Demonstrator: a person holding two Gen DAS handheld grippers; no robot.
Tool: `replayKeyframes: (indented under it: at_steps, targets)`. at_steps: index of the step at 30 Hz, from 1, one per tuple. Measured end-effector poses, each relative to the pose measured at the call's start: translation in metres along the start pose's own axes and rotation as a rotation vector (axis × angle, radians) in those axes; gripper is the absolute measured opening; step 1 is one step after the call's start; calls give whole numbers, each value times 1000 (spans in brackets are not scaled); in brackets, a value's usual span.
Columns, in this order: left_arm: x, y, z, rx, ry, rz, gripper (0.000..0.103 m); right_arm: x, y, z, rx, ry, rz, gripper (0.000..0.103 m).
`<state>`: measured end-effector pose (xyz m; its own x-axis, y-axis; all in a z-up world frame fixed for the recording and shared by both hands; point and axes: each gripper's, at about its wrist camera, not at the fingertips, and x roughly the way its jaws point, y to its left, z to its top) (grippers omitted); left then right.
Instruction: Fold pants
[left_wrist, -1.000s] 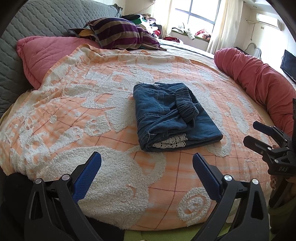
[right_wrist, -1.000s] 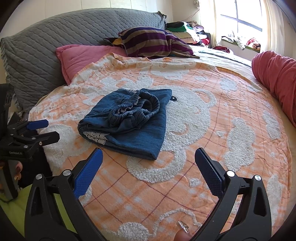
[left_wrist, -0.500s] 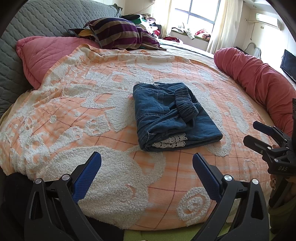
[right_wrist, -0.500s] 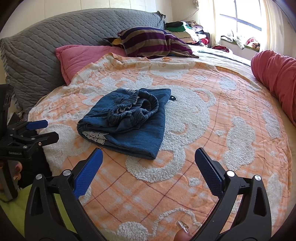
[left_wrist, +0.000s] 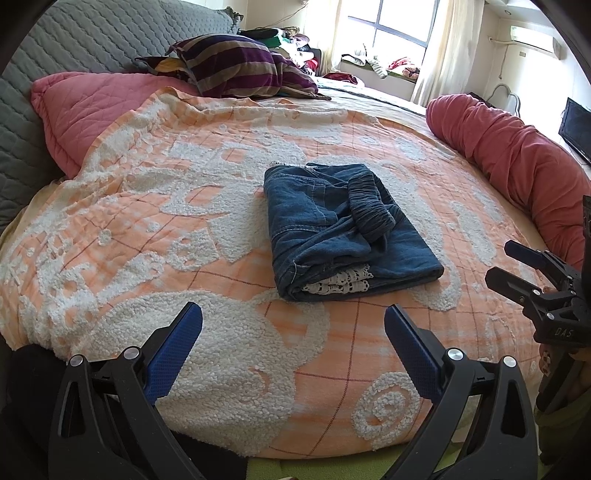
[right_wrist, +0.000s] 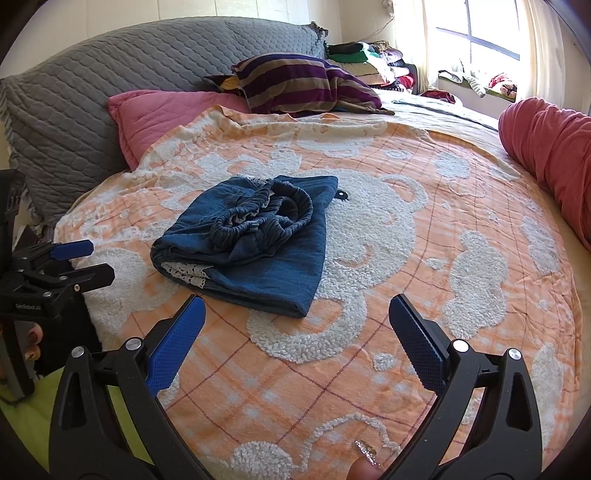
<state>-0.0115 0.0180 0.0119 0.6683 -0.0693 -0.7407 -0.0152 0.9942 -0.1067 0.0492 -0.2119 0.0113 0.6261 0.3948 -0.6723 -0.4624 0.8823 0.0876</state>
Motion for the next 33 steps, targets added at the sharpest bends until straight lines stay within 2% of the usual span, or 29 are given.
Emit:
replayKeyframes:
  at_steps: [23, 25, 28, 31, 33]
  targets:
    - [3, 1, -1, 9, 3, 11, 98, 0, -6, 1, 17, -3, -25, 94]
    - [4, 4, -1, 5, 10, 34, 98, 1, -8, 1, 26, 0, -36, 94]
    - [9, 10, 1, -5, 32, 85, 98, 3, -17, -2, 43, 12, -54, 94]
    - [11, 25, 7, -49, 22, 51, 98, 8, -33, -6, 71, 26, -86, 94]
    - [19, 41, 18, -86, 20, 56, 99, 12, -52, -5, 100, 28, -118, 94]
